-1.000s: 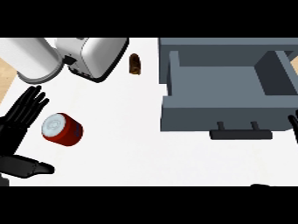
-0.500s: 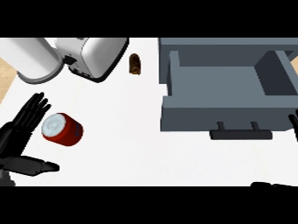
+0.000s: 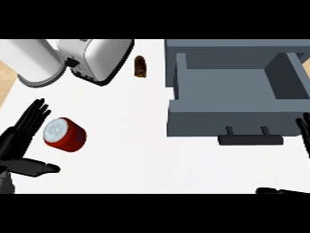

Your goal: Pick up the can, place it into the drawer and close the drawer

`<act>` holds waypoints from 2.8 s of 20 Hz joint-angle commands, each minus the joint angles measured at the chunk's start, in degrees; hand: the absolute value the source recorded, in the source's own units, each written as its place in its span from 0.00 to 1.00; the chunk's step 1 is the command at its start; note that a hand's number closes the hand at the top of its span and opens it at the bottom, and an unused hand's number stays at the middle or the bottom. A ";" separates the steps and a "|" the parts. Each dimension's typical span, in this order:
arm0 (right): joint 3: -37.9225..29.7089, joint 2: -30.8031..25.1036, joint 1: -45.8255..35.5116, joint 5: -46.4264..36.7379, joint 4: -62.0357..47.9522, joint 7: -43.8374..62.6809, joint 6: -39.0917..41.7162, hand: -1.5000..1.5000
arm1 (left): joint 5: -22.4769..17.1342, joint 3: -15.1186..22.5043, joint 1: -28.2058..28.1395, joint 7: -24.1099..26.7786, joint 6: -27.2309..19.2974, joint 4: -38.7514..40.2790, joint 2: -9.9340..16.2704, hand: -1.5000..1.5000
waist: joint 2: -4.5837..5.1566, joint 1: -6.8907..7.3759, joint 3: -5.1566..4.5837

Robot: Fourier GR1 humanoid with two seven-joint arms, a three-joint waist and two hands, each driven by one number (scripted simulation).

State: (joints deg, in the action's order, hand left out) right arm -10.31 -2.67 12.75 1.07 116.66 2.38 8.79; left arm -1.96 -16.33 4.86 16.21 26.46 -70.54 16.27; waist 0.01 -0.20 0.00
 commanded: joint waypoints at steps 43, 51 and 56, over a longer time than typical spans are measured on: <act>-3.72 1.86 5.07 4.05 8.72 2.57 4.13 0.00 | 8.16 1.88 20.56 22.78 -5.03 46.10 2.60 0.00 | 0.01 -0.33 -0.02; -3.23 2.03 4.29 3.67 9.16 4.45 3.94 0.00 | 8.25 3.61 20.58 21.82 -4.22 44.54 0.70 0.00 | -0.08 -0.12 0.00; -3.23 1.86 0.06 3.50 6.98 5.40 2.69 0.00 | 8.27 3.18 25.07 23.64 -4.87 47.81 0.02 1.00 | 0.07 -0.35 -0.03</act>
State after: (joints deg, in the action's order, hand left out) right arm -14.49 -1.61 13.42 4.96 122.87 6.79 12.01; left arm 6.90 -13.19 27.84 40.52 21.19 -23.02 17.59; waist -0.02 -0.46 0.11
